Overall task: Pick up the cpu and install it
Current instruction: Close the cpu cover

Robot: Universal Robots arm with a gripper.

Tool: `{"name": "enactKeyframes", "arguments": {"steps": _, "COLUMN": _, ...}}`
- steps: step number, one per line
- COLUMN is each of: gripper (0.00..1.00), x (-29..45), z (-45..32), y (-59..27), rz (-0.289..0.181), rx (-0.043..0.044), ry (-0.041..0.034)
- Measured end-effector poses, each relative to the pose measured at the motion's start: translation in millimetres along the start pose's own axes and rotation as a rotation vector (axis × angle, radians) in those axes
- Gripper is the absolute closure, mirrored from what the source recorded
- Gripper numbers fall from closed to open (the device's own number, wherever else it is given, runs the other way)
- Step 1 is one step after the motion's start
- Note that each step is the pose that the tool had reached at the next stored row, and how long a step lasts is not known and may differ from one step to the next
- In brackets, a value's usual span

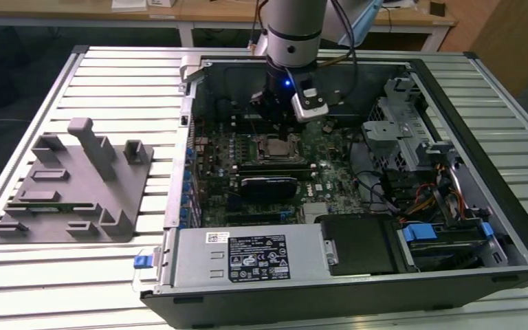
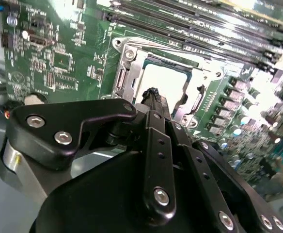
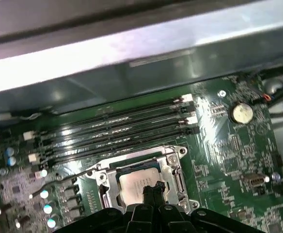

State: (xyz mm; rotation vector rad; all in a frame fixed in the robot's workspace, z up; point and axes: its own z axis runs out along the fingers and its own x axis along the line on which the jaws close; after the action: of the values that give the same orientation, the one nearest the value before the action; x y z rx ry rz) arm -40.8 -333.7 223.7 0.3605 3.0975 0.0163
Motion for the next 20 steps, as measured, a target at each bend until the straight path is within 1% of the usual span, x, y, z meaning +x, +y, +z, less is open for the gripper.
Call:
{"name": "enactKeyframes", "arguments": {"steps": 6, "gripper": 0.89, "x": 0.0, "z": 1.4, "y": 0.0, "rz": -0.110, "rx": -0.0024, "ry": 0.0014}}
{"name": "enactKeyframes", "arguments": {"steps": 9, "gripper": 0.89, "x": 0.0, "z": 2.3, "y": -0.1, "rz": -0.145, "rx": -0.0021, "ry": 0.0021}}
{"name": "enactKeyframes", "arguments": {"steps": 13, "gripper": 0.89, "x": 0.0, "z": 3.3, "y": -0.2, "rz": -0.142, "rx": -0.0018, "ry": 0.0019}}
{"name": "enactKeyframes", "arguments": {"steps": 17, "gripper": 0.89, "x": -0.3, "z": 5.1, "y": -1.5, "rz": -0.112, "rx": -0.0013, "ry": 0.0016}}
{"name": "enactKeyframes", "arguments": {"steps": 20, "gripper": 0.89, "x": 0.2, "z": 6.4, "y": -2.7, "rz": -0.106, "rx": -0.0012, "ry": 0.0014}}
